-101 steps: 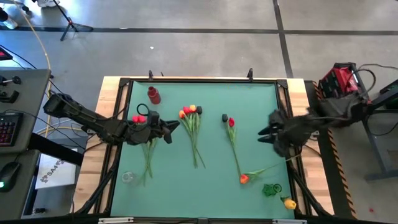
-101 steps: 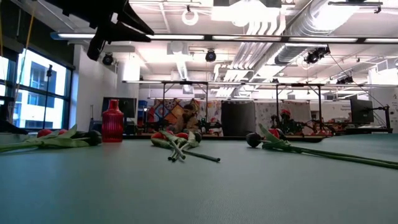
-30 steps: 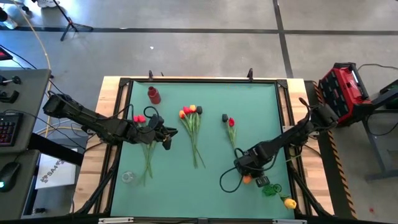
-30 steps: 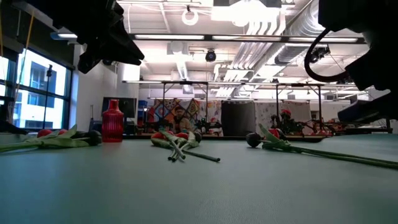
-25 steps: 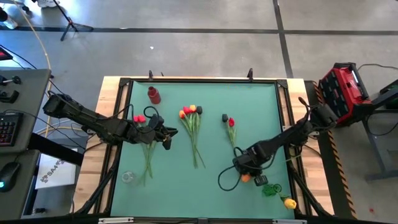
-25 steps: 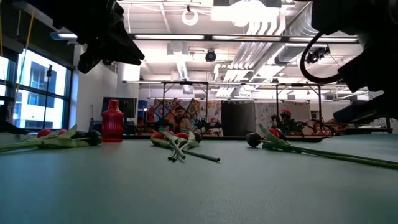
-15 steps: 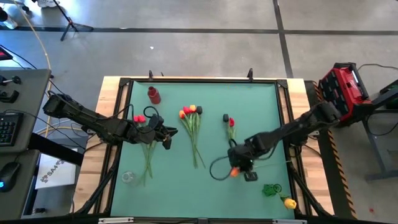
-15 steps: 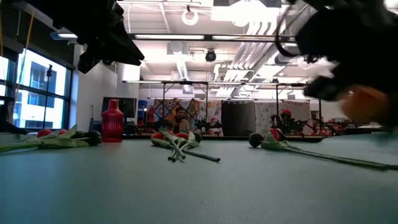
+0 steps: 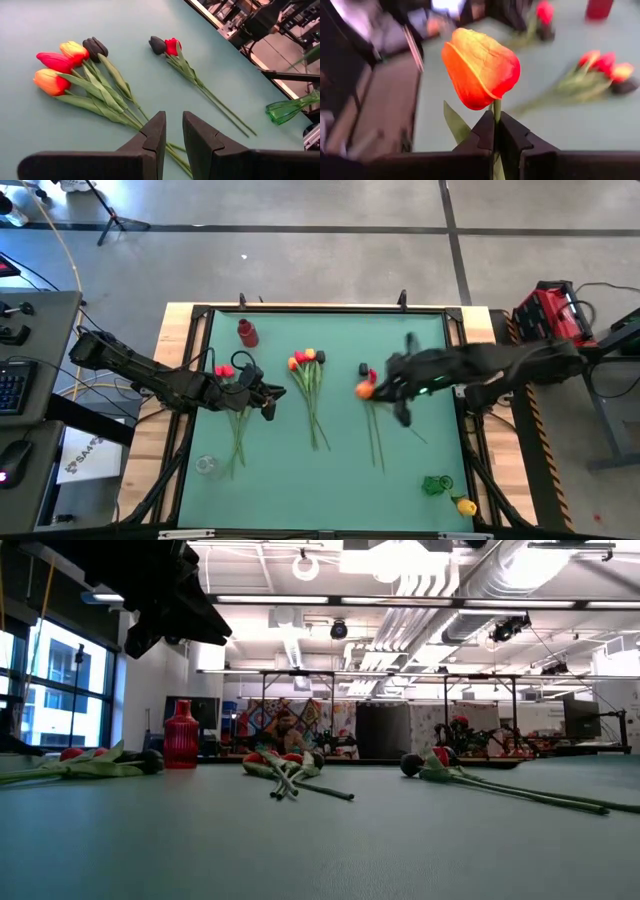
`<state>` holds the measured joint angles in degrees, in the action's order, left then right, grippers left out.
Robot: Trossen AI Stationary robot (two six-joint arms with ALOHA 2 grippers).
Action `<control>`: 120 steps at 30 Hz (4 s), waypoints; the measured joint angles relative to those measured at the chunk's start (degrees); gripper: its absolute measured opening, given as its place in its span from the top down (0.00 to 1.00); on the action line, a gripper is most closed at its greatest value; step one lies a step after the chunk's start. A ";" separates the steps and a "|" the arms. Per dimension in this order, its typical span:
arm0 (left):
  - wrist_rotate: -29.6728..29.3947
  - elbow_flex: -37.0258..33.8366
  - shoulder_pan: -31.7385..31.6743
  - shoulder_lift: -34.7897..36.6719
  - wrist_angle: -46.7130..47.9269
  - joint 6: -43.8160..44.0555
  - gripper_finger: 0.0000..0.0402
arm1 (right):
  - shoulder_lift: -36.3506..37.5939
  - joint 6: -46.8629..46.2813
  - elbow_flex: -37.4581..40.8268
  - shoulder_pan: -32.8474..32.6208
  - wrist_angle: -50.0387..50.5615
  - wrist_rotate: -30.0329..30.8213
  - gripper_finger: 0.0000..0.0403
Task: Sort flowers into vase by color
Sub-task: Put the orange flower into the green vase
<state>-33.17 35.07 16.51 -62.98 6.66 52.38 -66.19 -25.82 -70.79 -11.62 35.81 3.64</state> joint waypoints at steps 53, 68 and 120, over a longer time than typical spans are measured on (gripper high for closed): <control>-2.93 0.07 5.22 -12.29 -11.35 12.04 0.87 | 14.41 21.24 -9.90 -53.70 -0.29 62.05 1.00; -1.99 5.56 2.73 -9.55 -11.56 -11.61 0.87 | 10.92 29.66 -9.94 -49.69 -12.32 66.82 1.00; -1.77 6.16 0.44 -8.79 -11.19 -13.49 0.87 | -6.70 -19.67 -9.94 -73.34 13.74 79.33 1.00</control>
<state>-34.94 41.23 16.95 -71.77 -4.53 38.89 -72.90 -45.49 -80.73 -84.95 49.55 82.97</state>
